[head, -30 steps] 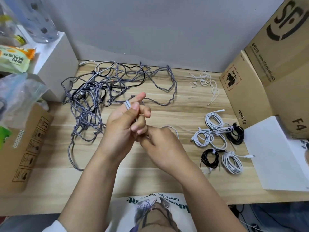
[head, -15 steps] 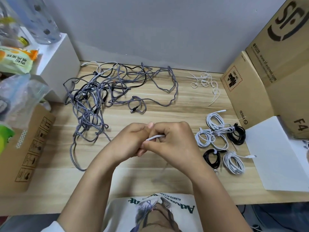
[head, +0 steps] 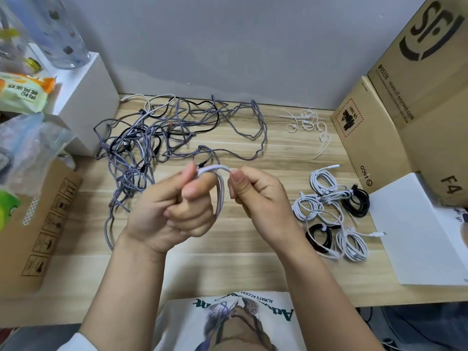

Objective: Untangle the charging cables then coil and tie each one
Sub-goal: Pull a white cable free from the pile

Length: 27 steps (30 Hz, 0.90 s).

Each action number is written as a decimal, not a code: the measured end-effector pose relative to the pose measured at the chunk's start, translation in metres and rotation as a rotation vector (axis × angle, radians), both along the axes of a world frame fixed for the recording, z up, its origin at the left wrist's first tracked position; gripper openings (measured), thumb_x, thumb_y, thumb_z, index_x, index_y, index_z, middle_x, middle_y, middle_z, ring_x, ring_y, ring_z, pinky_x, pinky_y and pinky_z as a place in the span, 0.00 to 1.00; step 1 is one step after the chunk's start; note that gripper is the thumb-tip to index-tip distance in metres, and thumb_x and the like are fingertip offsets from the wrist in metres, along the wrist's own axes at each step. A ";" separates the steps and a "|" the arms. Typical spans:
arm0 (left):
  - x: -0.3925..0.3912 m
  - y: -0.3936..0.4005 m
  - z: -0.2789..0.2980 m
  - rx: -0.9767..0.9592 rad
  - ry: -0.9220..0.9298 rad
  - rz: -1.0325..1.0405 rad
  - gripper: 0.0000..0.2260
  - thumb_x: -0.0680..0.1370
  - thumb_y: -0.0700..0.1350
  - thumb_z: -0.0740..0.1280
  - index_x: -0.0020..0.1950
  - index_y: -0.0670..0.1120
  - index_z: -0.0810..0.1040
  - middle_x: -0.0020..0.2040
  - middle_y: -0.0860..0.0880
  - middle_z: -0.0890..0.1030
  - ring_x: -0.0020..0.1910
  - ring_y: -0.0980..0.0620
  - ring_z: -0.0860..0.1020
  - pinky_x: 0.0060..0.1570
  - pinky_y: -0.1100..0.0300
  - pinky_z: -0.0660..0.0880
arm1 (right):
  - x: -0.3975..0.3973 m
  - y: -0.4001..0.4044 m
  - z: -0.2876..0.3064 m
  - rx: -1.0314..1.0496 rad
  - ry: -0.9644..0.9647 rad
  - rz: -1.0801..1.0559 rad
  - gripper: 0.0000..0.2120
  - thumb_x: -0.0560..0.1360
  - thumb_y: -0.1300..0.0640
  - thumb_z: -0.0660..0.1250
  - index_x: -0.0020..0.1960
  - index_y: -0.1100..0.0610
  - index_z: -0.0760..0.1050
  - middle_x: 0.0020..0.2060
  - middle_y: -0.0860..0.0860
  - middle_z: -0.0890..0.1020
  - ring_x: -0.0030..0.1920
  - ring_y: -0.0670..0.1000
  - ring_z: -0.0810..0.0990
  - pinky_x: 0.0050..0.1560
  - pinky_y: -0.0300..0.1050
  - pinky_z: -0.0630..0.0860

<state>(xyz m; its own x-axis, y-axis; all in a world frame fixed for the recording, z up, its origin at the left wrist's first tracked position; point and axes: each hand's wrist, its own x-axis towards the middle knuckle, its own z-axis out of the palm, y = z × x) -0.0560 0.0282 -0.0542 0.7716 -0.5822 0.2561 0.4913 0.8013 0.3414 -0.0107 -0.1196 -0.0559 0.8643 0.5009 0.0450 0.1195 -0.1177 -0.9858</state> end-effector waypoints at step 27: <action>-0.005 -0.022 -0.008 1.315 -0.051 0.554 0.23 0.81 0.55 0.54 0.29 0.51 0.75 0.20 0.53 0.66 0.23 0.56 0.62 0.25 0.68 0.60 | -0.008 -0.004 0.012 -0.371 -0.277 -0.099 0.15 0.58 0.40 0.73 0.37 0.49 0.79 0.27 0.43 0.79 0.29 0.44 0.75 0.33 0.45 0.72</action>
